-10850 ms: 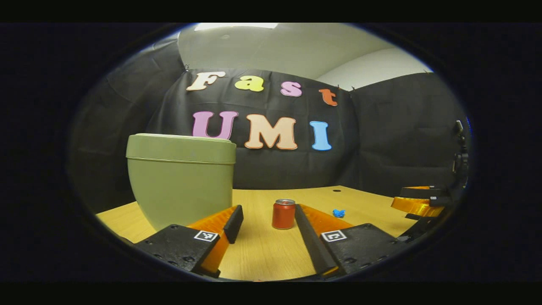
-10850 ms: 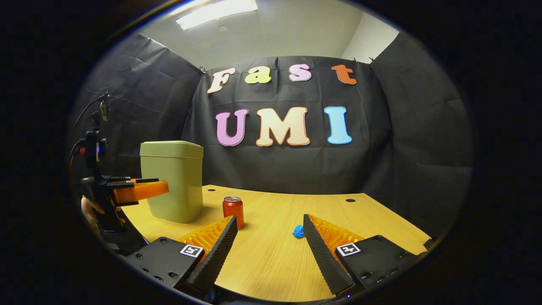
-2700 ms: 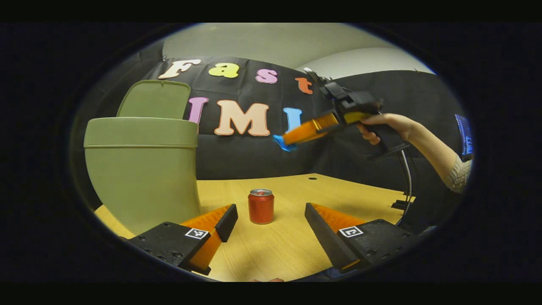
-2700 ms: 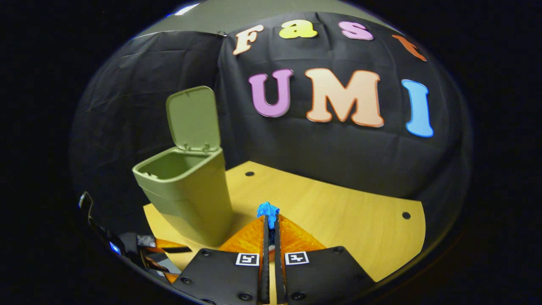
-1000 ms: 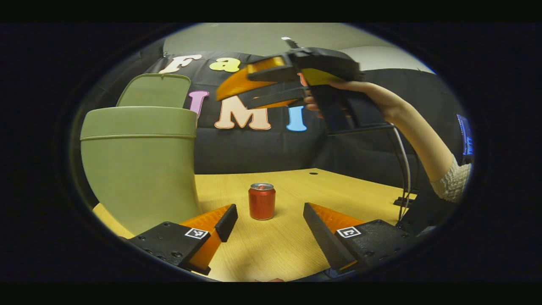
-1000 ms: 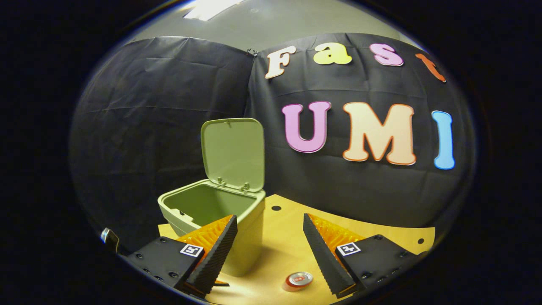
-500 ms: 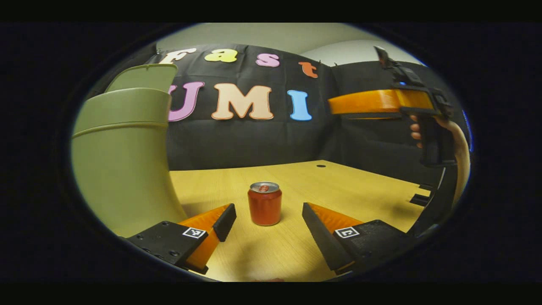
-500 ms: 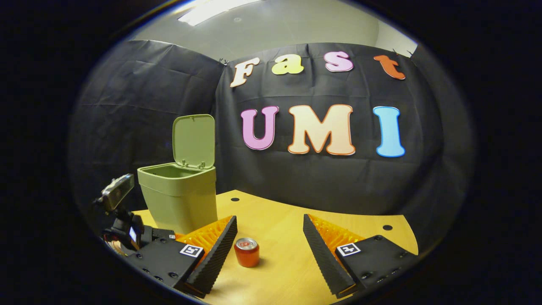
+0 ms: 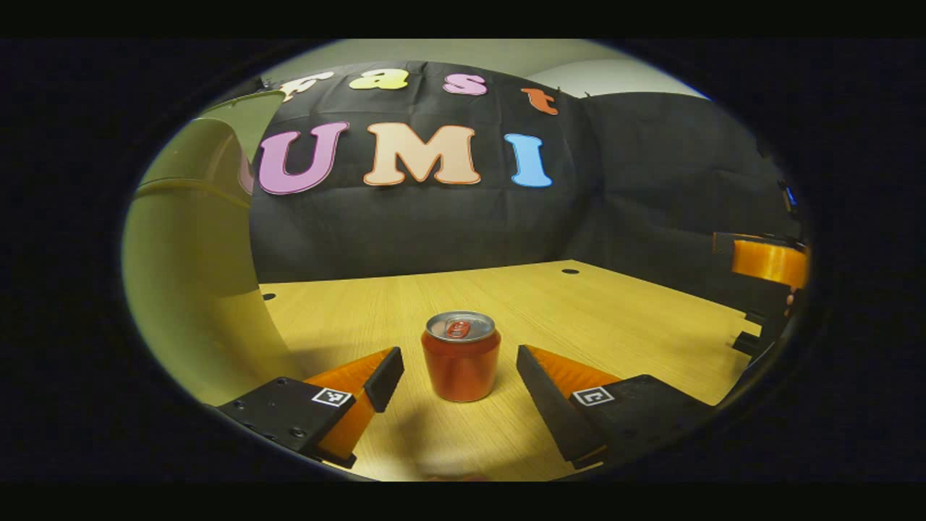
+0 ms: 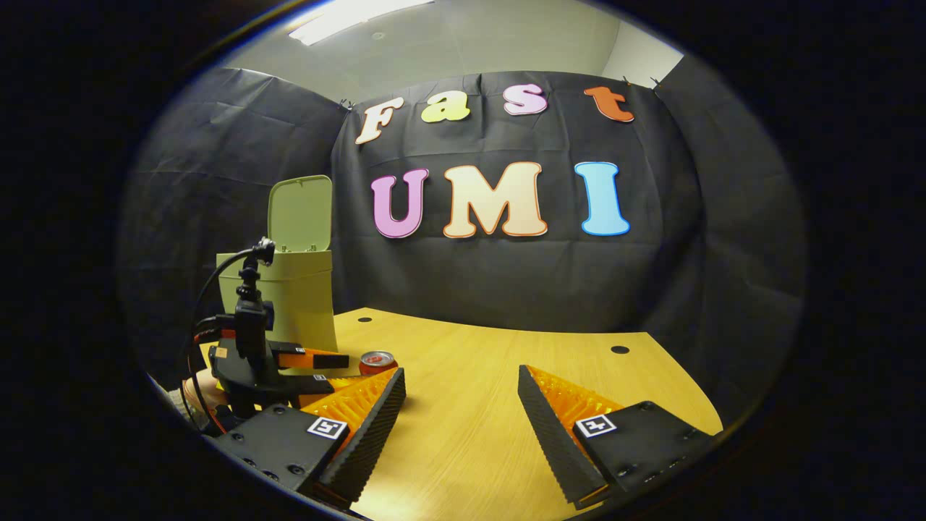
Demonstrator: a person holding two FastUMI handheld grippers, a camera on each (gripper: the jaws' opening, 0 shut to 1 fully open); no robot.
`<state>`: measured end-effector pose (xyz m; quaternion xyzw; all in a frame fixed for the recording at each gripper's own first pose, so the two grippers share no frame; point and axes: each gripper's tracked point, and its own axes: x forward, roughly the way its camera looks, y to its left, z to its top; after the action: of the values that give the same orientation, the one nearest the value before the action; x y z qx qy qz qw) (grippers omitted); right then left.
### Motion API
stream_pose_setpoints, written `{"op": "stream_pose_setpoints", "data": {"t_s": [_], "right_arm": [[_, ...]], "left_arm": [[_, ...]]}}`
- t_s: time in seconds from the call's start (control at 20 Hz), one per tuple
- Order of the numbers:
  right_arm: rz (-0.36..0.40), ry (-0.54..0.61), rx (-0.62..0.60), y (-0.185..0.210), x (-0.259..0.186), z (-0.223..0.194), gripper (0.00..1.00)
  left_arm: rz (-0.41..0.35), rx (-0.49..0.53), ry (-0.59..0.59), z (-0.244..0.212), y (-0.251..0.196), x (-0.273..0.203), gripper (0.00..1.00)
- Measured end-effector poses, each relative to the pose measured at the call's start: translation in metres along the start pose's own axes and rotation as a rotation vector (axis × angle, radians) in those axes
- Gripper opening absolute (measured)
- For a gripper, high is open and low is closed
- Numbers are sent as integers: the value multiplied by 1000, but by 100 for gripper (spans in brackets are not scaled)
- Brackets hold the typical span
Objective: Press the lid of the desktop garbage bin to open it, pick up the crumpled paper on the desktop and throw it into the bin, then pick up the pop can on the desktop and drop it into the bin, and finally close the garbage bin lid.
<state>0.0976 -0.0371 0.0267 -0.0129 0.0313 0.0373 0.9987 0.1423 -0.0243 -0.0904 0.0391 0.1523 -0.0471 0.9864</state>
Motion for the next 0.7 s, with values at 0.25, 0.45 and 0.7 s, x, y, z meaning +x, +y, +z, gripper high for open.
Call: {"op": "stream_pose_setpoints", "data": {"t_s": [0.25,0.45,0.7], "right_arm": [[-36,28,-31,-15,-2,-32,98],[-18,36,9,-19,-1,-41,99],[-31,7,35,-31,0,-34,98]], "left_arm": [[30,12,18,0,7,18,94],[46,18,45,-5,9,30,94],[56,-18,69,-13,9,39,79]]}}
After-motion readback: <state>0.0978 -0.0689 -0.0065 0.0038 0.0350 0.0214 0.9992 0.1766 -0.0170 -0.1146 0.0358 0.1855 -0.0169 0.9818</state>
